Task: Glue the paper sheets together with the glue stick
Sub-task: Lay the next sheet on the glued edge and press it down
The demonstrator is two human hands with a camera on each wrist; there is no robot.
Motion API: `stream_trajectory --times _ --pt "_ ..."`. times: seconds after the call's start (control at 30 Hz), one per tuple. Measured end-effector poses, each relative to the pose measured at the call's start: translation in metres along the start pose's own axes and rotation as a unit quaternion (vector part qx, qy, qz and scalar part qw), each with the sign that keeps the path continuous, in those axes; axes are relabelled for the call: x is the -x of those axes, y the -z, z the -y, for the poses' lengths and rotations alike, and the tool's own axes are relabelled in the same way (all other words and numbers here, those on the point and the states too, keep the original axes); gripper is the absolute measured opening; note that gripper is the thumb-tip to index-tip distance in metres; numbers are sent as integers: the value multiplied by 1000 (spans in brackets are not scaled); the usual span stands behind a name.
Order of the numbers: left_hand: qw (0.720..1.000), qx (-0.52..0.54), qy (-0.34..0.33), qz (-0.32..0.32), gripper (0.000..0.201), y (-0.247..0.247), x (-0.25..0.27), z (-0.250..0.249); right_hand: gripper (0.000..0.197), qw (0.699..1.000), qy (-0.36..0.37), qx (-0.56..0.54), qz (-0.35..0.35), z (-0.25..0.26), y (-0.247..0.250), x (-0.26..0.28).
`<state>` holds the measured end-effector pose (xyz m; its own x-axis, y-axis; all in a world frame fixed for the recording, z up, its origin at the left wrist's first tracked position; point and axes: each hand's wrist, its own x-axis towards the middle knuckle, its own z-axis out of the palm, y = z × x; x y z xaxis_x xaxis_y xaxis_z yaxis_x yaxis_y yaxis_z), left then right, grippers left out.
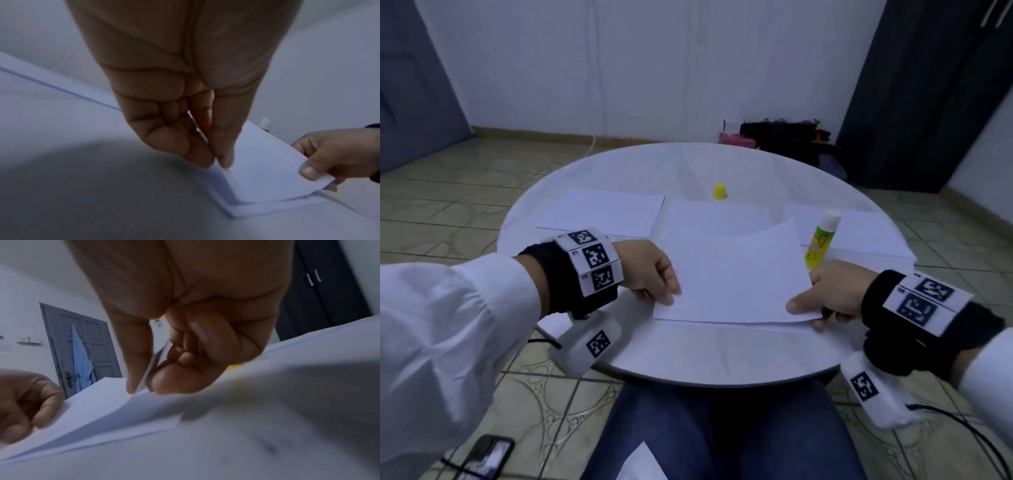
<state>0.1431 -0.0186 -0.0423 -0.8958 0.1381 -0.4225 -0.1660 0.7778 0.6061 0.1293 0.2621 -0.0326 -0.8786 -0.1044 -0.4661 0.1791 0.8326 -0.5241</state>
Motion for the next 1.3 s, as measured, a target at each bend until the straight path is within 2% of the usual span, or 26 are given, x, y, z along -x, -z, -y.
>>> stream_trajectory --times 0.2,0.43,0.67,1.0,1.3 --pt "999 -38 2 9 15 -2 -3 2 25 999 -20 33 3 -1 -5 -16" --pt "999 -47 -2 19 14 -1 -5 5 29 999 1 47 -4 -6 -6 -18" --pt "997 -68 -11 19 15 0 -4 6 21 999 31 41 7 -6 -7 -17" --pt "991 -131 -33 -8 14 1 -9 7 23 999 31 36 5 -7 -8 -17" --pt "989 -143 -33 1 14 3 -11 8 17 999 25 33 19 -5 -9 -17"
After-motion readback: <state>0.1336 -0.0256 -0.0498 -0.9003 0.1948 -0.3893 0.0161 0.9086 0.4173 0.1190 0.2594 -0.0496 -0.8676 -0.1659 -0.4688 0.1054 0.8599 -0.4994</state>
